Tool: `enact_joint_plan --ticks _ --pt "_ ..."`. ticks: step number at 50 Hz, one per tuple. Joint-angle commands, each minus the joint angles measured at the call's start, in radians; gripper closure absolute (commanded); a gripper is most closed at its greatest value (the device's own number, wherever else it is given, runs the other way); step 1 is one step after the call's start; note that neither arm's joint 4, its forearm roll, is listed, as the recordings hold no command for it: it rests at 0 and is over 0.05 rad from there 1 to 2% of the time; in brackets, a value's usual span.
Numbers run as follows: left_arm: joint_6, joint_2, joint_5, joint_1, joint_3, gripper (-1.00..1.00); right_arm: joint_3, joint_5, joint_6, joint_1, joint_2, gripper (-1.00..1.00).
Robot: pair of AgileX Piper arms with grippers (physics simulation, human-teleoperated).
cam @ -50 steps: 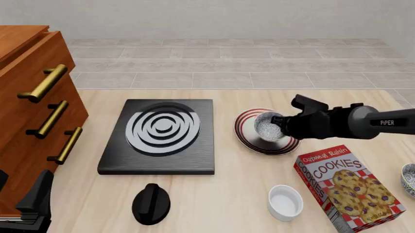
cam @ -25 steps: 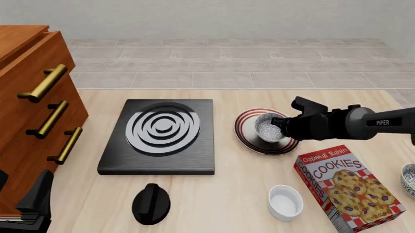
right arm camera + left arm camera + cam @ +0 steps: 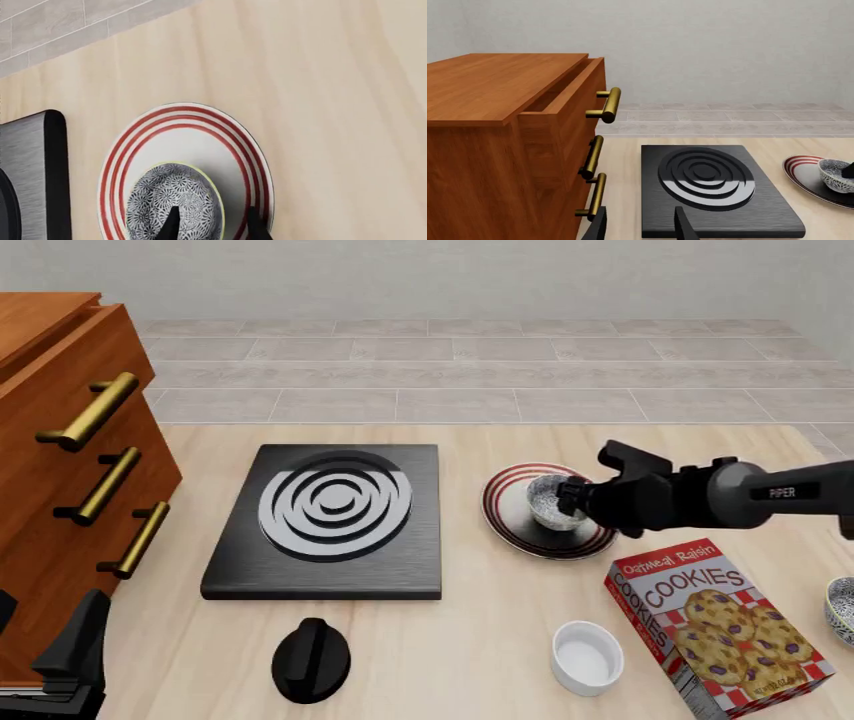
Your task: Pick the akita bowl next to the ramekin and place it on the plate.
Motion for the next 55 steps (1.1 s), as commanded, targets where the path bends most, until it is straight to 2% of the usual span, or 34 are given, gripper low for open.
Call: enact_joint_plan --ticks 1,24,55 --pt "0.0 0.0 0.0 0.0 0.0 -1.0 -0.007 0.004 0.01 0.013 0.004 -1.0" --pt "0.0 0.0 0.0 0.0 0.0 -1.0 -0.033 0.055 -0.017 0.004 -0.062 -1.0" --pt "0.0 0.0 0.0 0.0 0.0 -1.0 -0.023 0.093 -0.017 -0.008 -0.164 -1.0"
